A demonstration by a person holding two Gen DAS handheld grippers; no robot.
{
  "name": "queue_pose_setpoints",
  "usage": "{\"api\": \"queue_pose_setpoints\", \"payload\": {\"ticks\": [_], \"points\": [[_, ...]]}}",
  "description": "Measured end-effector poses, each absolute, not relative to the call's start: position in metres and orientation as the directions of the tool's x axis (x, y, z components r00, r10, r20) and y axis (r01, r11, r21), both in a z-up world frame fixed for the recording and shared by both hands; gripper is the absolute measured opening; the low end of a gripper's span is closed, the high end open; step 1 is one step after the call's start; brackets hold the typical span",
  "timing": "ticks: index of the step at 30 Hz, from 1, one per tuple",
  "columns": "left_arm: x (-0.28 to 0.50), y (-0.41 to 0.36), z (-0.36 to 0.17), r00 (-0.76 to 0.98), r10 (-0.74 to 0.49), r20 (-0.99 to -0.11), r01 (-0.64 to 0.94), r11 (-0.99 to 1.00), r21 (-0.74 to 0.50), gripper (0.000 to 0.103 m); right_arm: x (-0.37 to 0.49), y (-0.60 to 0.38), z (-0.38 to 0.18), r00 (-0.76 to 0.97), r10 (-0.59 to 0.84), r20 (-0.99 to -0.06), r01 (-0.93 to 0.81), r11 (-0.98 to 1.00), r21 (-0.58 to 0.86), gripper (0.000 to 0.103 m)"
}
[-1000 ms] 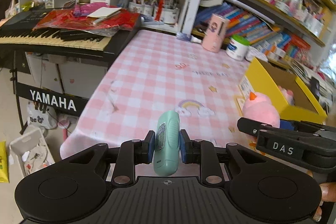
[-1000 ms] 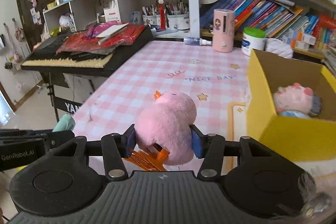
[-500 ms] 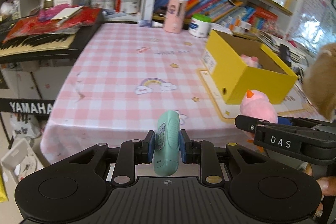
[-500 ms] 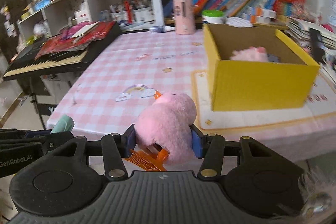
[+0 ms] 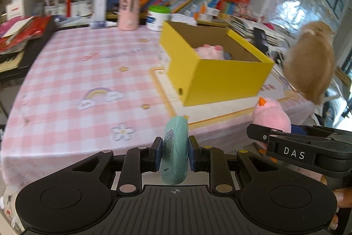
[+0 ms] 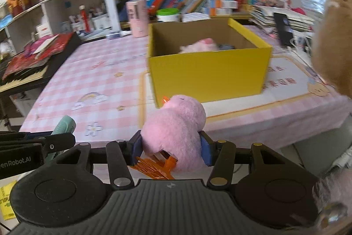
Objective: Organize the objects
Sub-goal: 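Carry the mint-green item and pink plush over the yellow box with both grippers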
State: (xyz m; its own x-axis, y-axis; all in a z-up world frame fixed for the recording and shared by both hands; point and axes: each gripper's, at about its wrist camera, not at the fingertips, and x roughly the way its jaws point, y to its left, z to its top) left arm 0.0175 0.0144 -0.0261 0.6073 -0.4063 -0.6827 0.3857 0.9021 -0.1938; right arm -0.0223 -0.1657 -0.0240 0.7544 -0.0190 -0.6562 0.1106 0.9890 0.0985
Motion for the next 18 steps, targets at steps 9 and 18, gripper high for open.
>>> {"api": "queue_pose_setpoints", "payload": {"ticks": [9, 18], "points": [[0.034, -0.038, -0.026, 0.583, -0.438, -0.685, 0.450, 0.875, -0.177, 0.023, -0.016, -0.211, -0.025, 0.747, -0.068, -0.661, 0.177, 0.979, 0.099, 0.049], [0.060, -0.085, 0.008, 0.671, -0.465, -0.578, 0.470, 0.869, -0.154, 0.023, 0.014, -0.259, -0.007, 0.800, -0.078, -0.595, 0.160, 0.983, 0.087, 0.049]]}}
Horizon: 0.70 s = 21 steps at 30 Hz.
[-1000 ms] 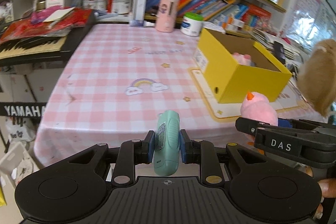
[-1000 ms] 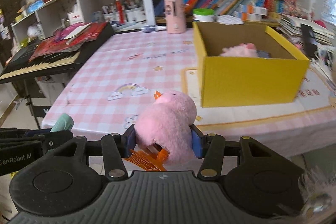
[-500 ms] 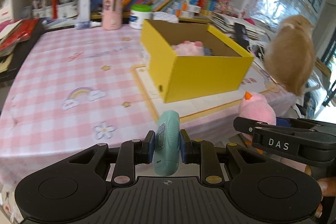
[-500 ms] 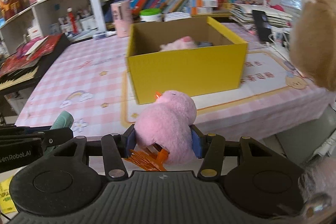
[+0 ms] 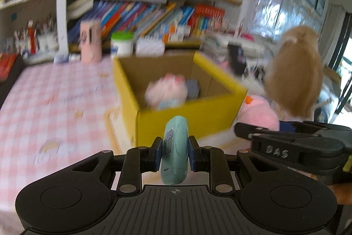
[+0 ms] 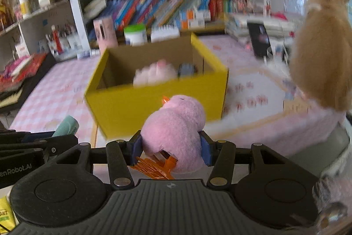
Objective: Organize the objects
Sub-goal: 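Carry the mint-green item and pink plush over the yellow box with both grippers, then open the left gripper over the box while the right gripper releases the plush inside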
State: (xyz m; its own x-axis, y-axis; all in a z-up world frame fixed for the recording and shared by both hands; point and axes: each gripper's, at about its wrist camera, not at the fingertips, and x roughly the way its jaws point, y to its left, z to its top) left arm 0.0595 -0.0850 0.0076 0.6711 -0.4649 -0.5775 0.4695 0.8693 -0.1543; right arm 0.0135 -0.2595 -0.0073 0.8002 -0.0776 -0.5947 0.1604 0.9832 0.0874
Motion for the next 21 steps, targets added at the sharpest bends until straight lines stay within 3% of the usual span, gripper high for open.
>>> {"api": "queue_pose_setpoints", "payload": {"ticks": [7, 12, 21], "points": [[0.103, -0.127, 0.031, 0.751, -0.414, -0.515, 0.426, 0.899, -0.103, 0.023, 0.059, -0.292, 0.022, 0.878, -0.038, -0.477, 0.065, 0.997, 0.040, 0.049], [0.135, -0.152, 0.020, 0.777, -0.323, -0.540, 0.356, 0.933, -0.046, 0.023, 0.095, -0.316, 0.032, 0.900, 0.010, -0.437, 0.007, 0.999, 0.038, 0.049], [0.172, -0.174, -0.019, 0.752, -0.187, -0.632, 0.277, 0.960, 0.045, 0.023, 0.157, -0.328, 0.016, 0.855, 0.122, -0.505, -0.147, 0.989, -0.009, 0.049]]}}
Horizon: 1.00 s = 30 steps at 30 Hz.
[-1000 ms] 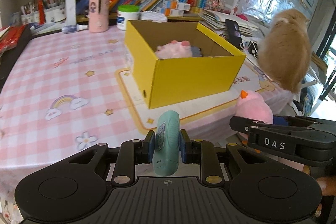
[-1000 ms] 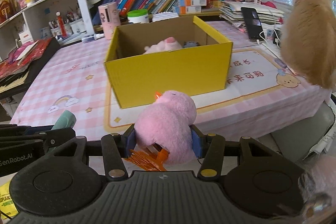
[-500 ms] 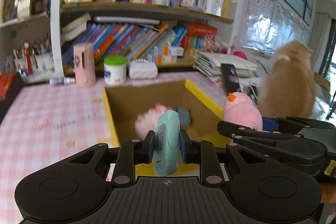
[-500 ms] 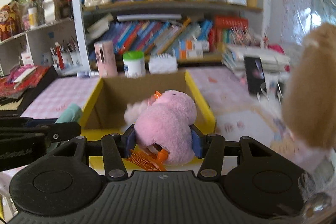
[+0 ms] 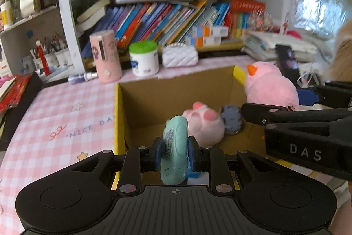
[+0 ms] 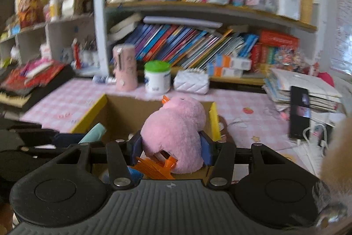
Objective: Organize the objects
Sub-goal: 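Open the left gripper over the box while the right gripper releases the plush inside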
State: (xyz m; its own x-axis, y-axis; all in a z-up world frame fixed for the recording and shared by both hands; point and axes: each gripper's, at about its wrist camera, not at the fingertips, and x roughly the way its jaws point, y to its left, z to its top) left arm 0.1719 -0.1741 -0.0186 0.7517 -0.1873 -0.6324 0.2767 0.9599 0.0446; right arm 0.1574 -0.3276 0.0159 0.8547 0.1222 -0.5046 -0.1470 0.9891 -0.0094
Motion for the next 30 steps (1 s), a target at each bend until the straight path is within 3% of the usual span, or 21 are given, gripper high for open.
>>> {"api": "queue_pose_setpoints", "payload": {"ticks": [10, 21, 26, 30], "points": [[0.187, -0.179, -0.042, 0.718, -0.119, -0.686, 0.235, 0.969, 0.077, 0.023, 0.191, -0.324, -0.019, 0.778, 0.188, -0.599, -0.254, 0.967, -0.026, 0.050], [0.181, -0.178, -0.040, 0.732, -0.134, -0.668, 0.240, 0.968, 0.069, 0.027, 0.207, -0.328, -0.037, 0.720, 0.221, -0.658, -0.305, 0.952, -0.014, 0.050], [0.170, -0.177, -0.033, 0.749, -0.123, -0.651, 0.229, 0.970, 0.080, 0.043, 0.209, -0.326, -0.041, 0.704, 0.237, -0.669, -0.333, 0.943, -0.016, 0.050], [0.155, -0.173, -0.024, 0.767, -0.134, -0.628, 0.235, 0.969, 0.080, 0.048, 0.217, -0.325, -0.045, 0.678, 0.249, -0.691, -0.341, 0.940, 0.004, 0.050]]}}
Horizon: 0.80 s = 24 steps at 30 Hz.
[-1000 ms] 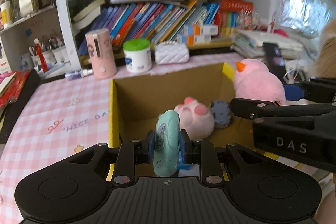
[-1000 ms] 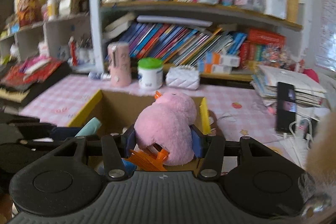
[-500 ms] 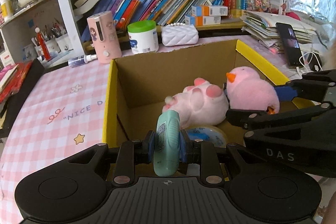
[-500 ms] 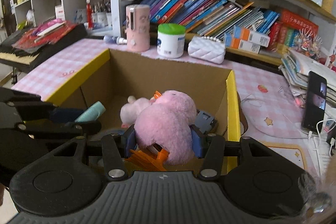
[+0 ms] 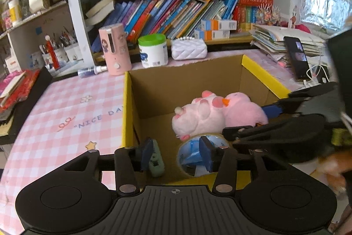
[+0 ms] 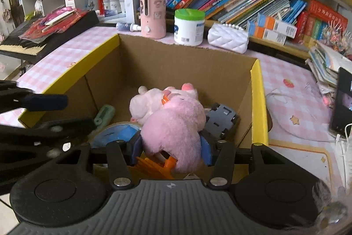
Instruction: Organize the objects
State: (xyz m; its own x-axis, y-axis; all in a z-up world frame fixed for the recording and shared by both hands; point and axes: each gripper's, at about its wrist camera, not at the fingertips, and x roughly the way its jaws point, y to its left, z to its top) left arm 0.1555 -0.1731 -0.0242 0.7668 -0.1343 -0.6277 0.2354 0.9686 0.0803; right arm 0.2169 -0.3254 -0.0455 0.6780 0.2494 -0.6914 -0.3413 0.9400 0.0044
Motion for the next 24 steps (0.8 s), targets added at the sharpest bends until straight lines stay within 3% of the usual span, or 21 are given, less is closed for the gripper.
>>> {"api": "queue_pose_setpoints", "payload": {"ticks": [4, 9, 11, 14, 16, 24], "points": [[0.145, -0.168, -0.019, 0.776, -0.124, -0.619, 0.214, 0.974, 0.073, 0.056, 0.223, -0.323, -0.048, 0.668, 0.244, -0.703, -0.348, 0.937, -0.005, 0.050], [0.132, -0.164, -0.017, 0.781, -0.112, -0.615, 0.191, 0.979, 0.065, 0.057, 0.226, -0.321, -0.052, 0.659, 0.234, -0.715, -0.342, 0.940, -0.007, 0.052], [0.127, -0.161, -0.013, 0.789, -0.097, -0.607, 0.173, 0.983, 0.068, 0.065, 0.225, -0.320, -0.052, 0.661, 0.228, -0.715, -0.338, 0.941, -0.012, 0.053], [0.118, -0.154, -0.007, 0.807, -0.088, -0.585, 0.150, 0.987, 0.059, 0.069, 0.219, -0.319, -0.045, 0.677, 0.243, -0.695, -0.333, 0.943, 0.006, 0.068], [0.113, -0.149, -0.002, 0.816, -0.082, -0.572, 0.137, 0.989, 0.053, 0.074, 0.210, -0.316, -0.036, 0.712, 0.239, -0.660, -0.321, 0.947, -0.004, 0.084], [0.094, -0.121, 0.007, 0.847, 0.008, -0.532, 0.042, 0.996, 0.082, 0.087, 0.177, -0.310, -0.007, 0.821, 0.147, -0.552, -0.179, 0.984, -0.004, 0.088]]}}
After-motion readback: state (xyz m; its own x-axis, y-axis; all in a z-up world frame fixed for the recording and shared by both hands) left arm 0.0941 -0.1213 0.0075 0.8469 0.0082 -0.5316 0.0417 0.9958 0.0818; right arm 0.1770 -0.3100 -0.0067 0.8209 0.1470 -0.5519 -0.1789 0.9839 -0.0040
